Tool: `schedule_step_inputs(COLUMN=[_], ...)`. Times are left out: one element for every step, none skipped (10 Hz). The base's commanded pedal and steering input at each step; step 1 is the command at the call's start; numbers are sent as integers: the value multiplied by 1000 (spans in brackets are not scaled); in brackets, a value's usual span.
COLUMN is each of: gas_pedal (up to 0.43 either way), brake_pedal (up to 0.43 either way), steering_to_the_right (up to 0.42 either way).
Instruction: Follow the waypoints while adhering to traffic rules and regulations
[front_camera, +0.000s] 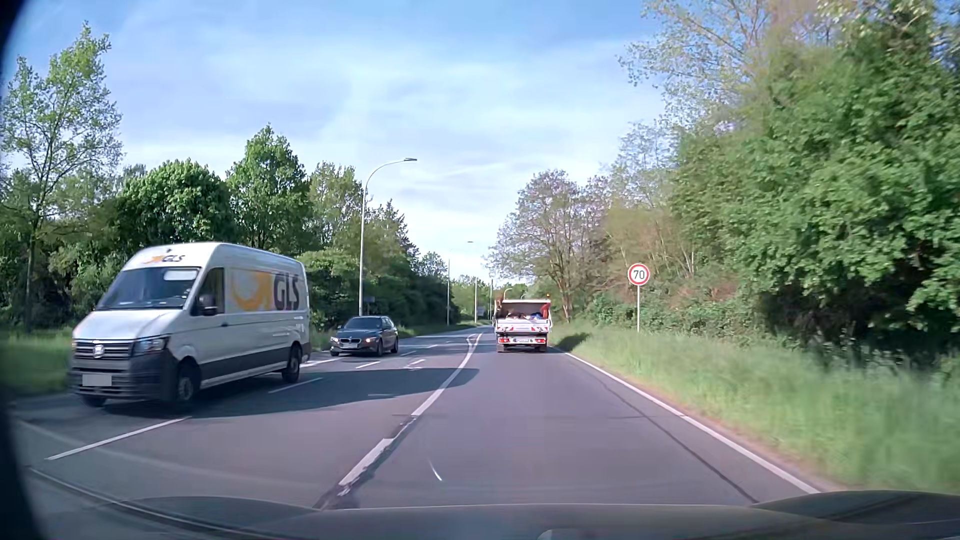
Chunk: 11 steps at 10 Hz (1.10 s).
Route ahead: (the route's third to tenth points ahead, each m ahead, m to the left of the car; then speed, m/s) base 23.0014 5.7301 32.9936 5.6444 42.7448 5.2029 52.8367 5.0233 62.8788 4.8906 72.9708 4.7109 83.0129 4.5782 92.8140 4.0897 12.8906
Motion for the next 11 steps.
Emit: schedule_step_inputs(gas_pedal=[319,319,319,319,299,299,287,280,268,260,240], brake_pedal=[0,0,0,0,0,0,0,0,0,0,0], steering_to_the_right=[-7,-7,-7,-6,-6,-6,-6,-6,-6,-6,-6])
